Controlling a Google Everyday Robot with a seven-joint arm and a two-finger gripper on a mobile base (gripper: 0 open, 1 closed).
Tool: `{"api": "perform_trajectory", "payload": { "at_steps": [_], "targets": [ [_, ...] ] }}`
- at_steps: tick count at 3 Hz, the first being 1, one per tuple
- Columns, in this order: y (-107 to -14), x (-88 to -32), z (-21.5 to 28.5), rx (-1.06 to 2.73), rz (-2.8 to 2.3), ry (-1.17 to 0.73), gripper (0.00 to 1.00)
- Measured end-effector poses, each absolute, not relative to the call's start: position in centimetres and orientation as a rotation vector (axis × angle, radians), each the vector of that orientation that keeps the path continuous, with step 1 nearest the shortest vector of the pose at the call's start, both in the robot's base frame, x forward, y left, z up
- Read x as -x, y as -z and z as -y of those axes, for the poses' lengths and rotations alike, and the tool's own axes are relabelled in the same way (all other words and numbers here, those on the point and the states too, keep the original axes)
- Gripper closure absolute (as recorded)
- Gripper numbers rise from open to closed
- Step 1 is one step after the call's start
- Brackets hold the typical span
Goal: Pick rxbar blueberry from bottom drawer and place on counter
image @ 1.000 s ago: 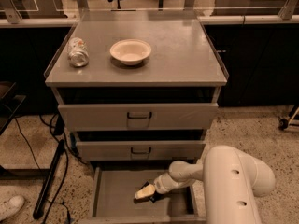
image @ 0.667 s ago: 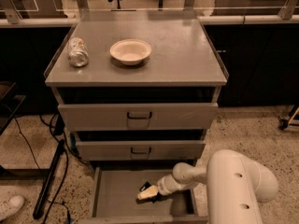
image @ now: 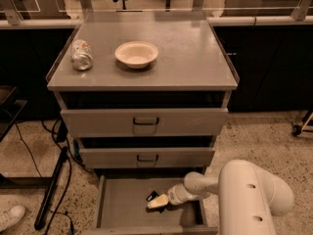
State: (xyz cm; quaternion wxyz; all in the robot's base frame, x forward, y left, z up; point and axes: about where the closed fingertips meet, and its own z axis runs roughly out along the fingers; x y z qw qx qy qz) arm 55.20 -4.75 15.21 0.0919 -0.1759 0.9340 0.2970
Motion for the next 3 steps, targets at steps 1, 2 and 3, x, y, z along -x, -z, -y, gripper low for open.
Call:
{"api": "perform_trajectory", "payload": {
  "at_steps": [1,2,3],
  "targets": [
    [-14.8,-54.8,4.4,0.543,-2.783,-0.895,0.00],
    [-14.0,-55.0,3.3,0.575,-2.776,-0.905,0.00],
    [-13.4,-55.4,1.9,0.595,-2.752,-0.962,0.00]
  ]
}}
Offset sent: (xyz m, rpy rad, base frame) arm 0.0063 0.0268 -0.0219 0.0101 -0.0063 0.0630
